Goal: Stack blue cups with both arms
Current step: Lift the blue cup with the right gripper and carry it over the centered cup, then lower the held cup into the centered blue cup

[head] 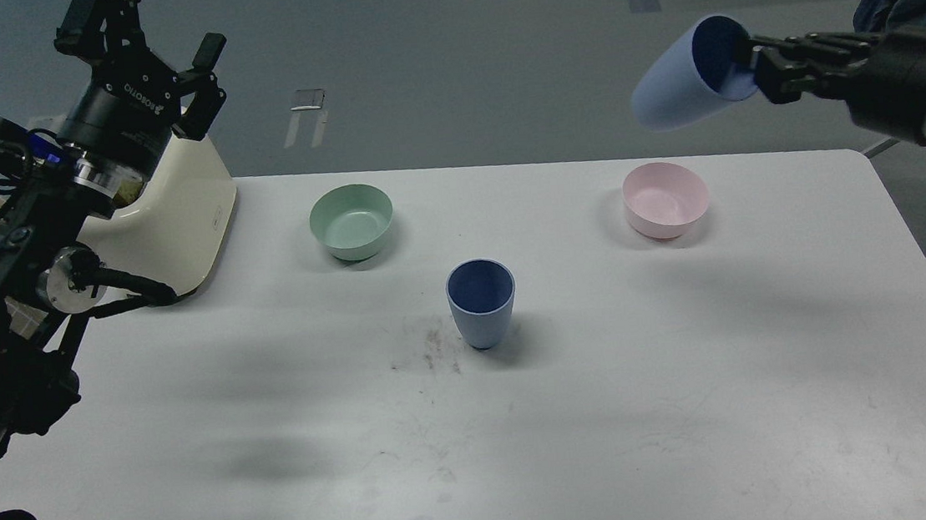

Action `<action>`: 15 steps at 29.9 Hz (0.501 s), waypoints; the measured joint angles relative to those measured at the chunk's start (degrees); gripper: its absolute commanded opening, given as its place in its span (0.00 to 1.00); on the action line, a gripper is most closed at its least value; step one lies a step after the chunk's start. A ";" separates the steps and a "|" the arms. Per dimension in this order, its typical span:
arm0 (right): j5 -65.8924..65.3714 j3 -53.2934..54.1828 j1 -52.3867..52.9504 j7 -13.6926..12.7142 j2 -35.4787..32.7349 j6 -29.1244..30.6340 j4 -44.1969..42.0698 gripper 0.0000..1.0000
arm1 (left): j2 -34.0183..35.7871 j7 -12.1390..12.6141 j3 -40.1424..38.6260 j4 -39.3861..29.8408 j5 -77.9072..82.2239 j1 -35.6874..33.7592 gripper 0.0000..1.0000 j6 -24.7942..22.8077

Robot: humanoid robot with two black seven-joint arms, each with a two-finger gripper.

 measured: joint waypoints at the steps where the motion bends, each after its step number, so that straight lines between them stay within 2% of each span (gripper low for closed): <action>1: -0.02 -1.68 1.67 -0.63 1.23 0.00 -0.07 0.00 | 0.00 -0.06 0.00 0.02 -0.05 0.02 0.98 0.03; 7: -0.15 -13.57 8.81 -3.52 10.31 -0.01 -1.32 0.00 | -0.05 -0.14 0.17 0.04 -0.09 0.05 0.98 -0.03; 15: -0.19 -24.10 12.72 -4.30 13.38 -0.02 -6.26 0.00 | 0.05 -0.21 0.12 0.03 -0.17 0.03 0.98 -0.05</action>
